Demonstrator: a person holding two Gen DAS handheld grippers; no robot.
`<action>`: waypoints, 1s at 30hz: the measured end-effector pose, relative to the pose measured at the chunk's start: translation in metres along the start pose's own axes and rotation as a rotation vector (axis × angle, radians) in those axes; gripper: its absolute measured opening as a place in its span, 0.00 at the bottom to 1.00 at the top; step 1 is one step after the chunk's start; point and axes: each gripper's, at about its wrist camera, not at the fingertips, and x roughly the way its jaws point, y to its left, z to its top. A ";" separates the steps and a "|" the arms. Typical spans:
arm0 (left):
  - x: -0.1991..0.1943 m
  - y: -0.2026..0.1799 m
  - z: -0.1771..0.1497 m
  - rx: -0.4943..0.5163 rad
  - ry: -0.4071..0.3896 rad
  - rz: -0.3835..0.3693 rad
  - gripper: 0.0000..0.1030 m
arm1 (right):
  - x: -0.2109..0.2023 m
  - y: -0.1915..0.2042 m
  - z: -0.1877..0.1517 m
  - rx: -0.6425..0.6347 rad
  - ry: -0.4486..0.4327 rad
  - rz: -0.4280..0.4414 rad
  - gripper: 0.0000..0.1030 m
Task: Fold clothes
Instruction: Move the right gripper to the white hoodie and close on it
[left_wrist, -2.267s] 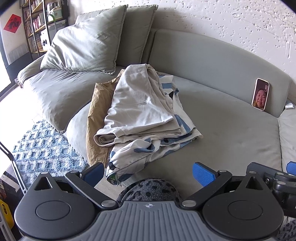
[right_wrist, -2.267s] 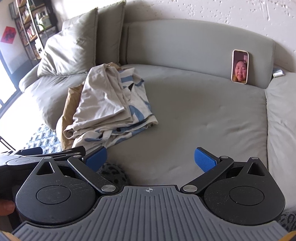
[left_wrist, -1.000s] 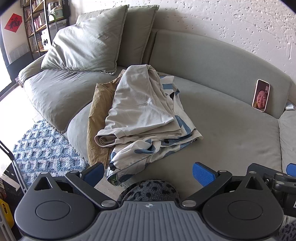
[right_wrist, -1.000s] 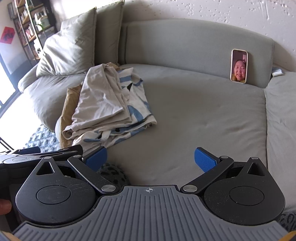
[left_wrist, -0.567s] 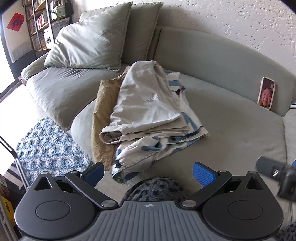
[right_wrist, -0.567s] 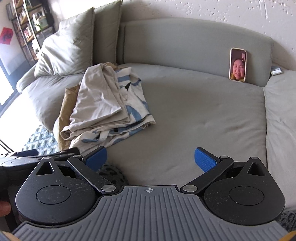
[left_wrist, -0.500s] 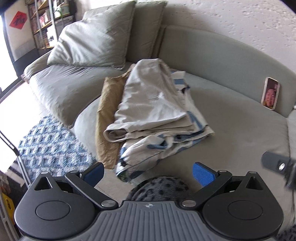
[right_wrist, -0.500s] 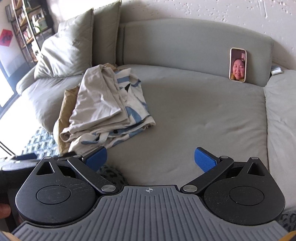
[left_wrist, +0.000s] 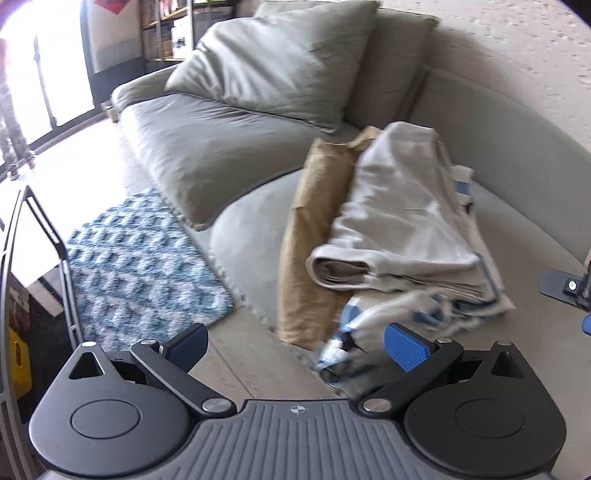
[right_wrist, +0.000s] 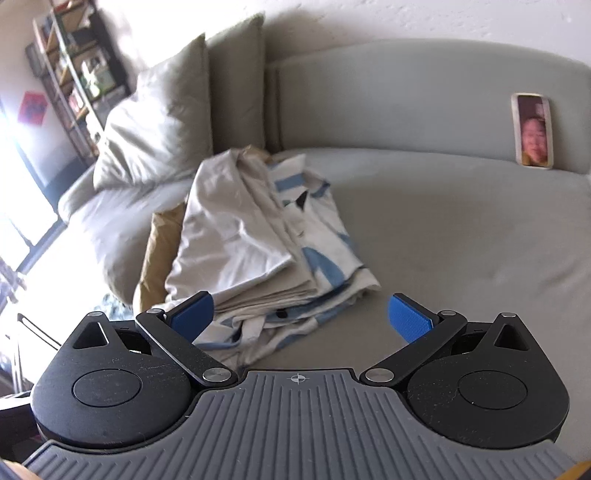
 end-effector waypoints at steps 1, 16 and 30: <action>0.005 0.003 0.001 -0.007 -0.001 0.009 0.99 | 0.013 0.002 0.003 0.014 0.022 0.018 1.00; 0.055 0.022 0.009 -0.054 0.033 0.040 0.99 | 0.159 0.040 0.016 0.246 0.363 0.221 0.62; 0.035 0.025 0.007 -0.061 0.004 0.019 0.99 | 0.178 0.071 0.023 0.241 0.359 0.132 0.17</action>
